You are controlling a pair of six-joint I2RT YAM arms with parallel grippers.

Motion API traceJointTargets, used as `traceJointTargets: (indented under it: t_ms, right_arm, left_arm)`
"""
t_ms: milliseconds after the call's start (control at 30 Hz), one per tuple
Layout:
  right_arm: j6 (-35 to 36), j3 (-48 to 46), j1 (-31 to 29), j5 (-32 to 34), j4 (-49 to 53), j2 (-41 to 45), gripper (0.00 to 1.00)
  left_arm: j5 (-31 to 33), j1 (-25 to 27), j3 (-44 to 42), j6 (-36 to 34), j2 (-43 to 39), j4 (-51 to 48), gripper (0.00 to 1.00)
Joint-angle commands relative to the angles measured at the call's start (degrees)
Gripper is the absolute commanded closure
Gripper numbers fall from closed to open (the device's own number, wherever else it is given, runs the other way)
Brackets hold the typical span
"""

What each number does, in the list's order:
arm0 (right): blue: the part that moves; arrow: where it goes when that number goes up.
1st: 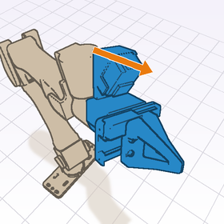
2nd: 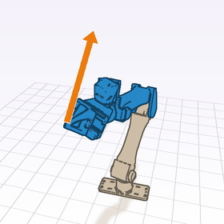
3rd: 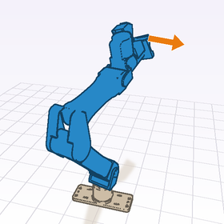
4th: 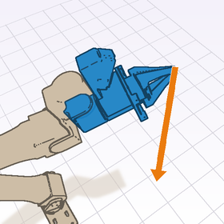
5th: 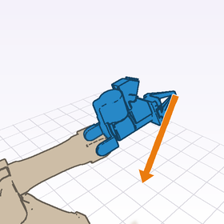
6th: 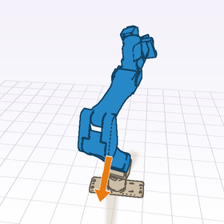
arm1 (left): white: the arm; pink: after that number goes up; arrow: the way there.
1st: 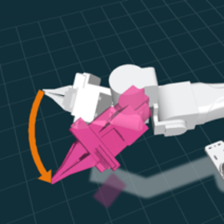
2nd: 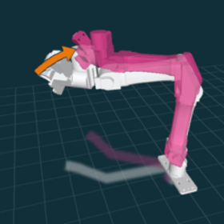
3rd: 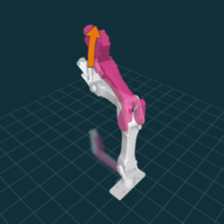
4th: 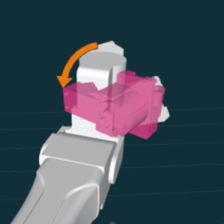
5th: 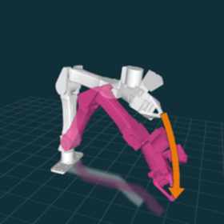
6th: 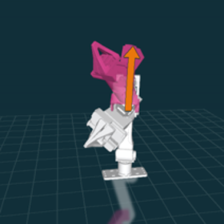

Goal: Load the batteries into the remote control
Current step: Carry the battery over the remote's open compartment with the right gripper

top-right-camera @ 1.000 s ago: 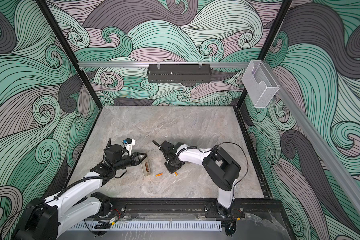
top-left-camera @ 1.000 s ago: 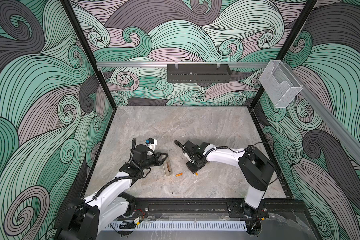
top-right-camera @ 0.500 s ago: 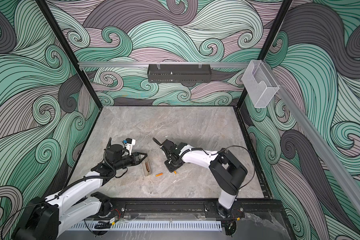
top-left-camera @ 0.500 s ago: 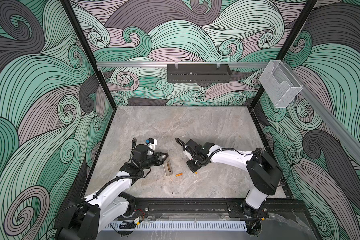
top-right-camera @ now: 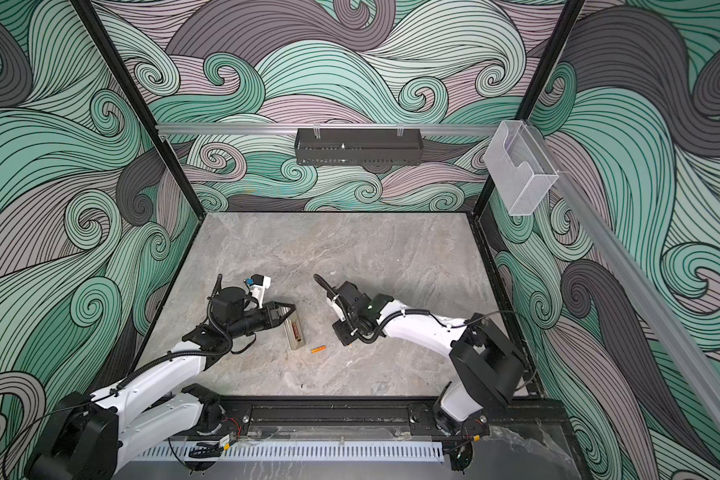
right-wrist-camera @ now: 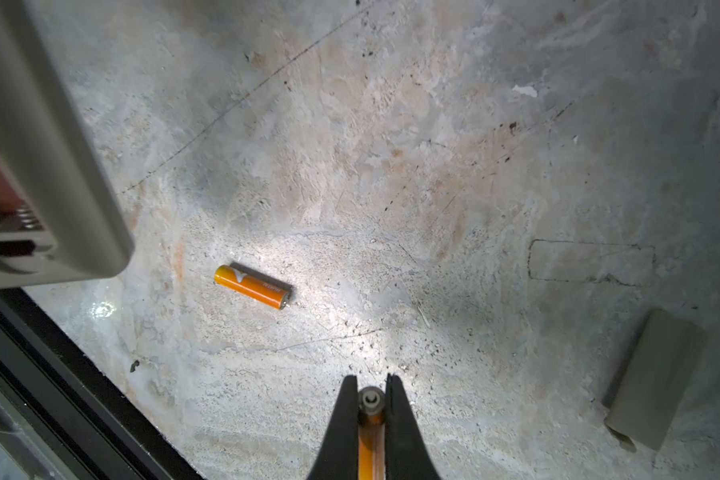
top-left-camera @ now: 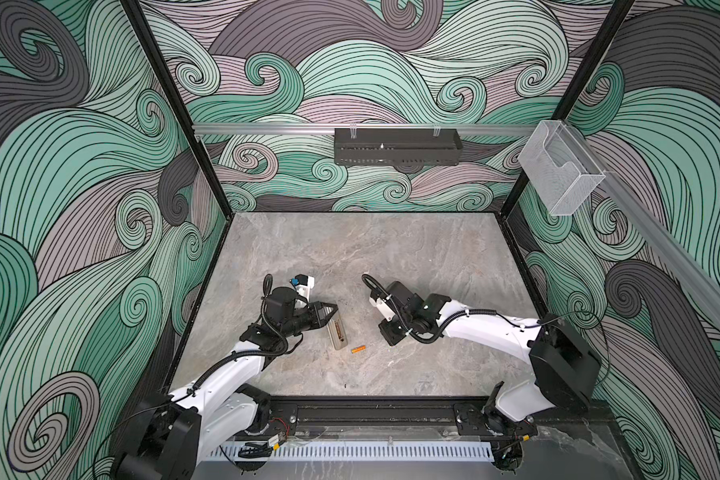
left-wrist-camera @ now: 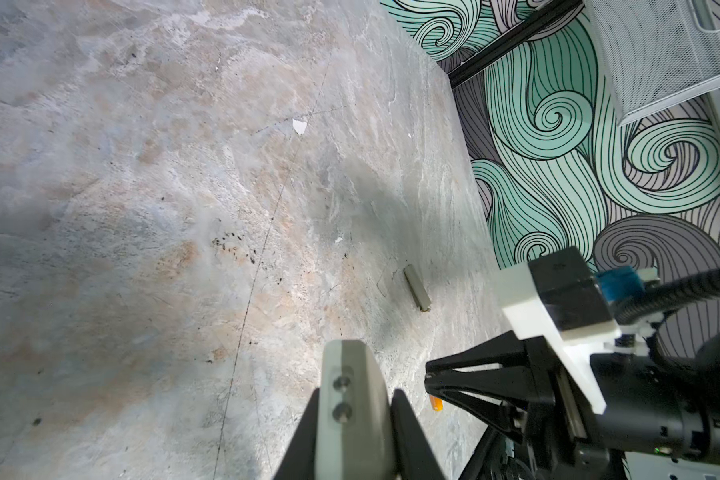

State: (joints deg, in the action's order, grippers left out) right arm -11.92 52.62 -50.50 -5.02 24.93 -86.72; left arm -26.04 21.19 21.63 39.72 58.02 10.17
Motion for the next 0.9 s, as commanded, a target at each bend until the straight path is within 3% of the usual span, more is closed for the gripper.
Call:
traceJointTargets:
  t_ms: [0, 867]
  right_arm:
    - [1.27, -2.47, 0.32, -0.93, -6.40, 3.93, 0.93]
    - [4.54, -12.67, 0.32, -10.08, -29.41, 17.75, 0.95]
  left_arm:
    - [-0.98, -0.11, 2.77, 1.62, -0.32, 2.39, 1.00]
    - [-2.61, 2.58, 4.28, 2.81, -0.10, 5.56, 1.00]
